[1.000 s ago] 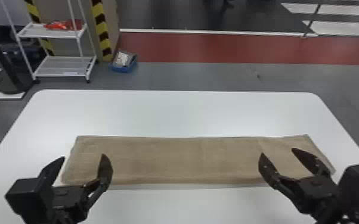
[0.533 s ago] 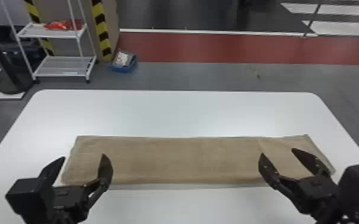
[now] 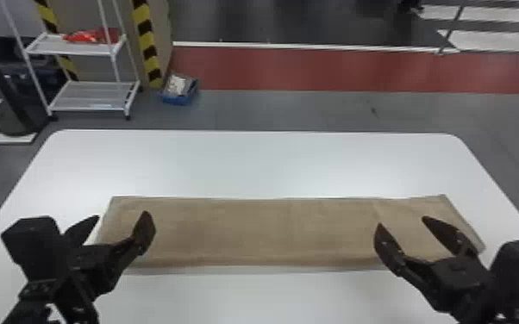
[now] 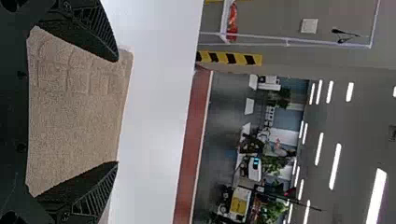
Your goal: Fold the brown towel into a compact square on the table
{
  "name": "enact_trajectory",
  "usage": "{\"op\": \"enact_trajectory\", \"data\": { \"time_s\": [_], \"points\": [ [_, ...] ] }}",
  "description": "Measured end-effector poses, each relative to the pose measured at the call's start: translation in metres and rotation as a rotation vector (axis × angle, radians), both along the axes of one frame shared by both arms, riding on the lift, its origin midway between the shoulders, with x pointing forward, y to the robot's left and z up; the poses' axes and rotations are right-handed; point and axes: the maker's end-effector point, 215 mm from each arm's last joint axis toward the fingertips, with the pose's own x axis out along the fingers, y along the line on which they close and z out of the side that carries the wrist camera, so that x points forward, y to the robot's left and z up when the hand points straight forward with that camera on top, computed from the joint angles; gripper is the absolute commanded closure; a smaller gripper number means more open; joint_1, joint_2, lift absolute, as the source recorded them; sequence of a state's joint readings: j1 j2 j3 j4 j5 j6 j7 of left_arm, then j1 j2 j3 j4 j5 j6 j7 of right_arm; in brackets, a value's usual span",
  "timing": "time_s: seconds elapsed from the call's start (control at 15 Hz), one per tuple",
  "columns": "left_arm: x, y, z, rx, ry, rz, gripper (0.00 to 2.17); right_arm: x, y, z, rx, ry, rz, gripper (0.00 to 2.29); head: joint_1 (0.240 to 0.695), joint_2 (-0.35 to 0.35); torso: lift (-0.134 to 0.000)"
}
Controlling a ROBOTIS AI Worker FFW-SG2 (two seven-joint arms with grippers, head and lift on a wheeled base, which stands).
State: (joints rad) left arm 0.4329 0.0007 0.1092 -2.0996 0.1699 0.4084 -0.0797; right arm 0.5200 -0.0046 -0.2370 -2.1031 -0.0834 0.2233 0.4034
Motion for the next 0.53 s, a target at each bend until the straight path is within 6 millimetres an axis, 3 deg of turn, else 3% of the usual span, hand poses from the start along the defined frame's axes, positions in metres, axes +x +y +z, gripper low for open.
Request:
{"op": "enact_trajectory", "data": {
  "time_s": [0.27,0.53],
  "points": [
    [0.006,0.027,-0.04,-0.103,0.193,-0.021,0.1,0.0,0.0,-0.001,0.002,0.001,-0.001,0.1,0.695,0.008,-0.12],
    [0.01,0.046,-0.056,-0.143,0.248,0.004,0.11,0.0,0.003,-0.001,0.005,0.003,0.005,0.1,0.695,0.039,-0.12]
  ]
}}
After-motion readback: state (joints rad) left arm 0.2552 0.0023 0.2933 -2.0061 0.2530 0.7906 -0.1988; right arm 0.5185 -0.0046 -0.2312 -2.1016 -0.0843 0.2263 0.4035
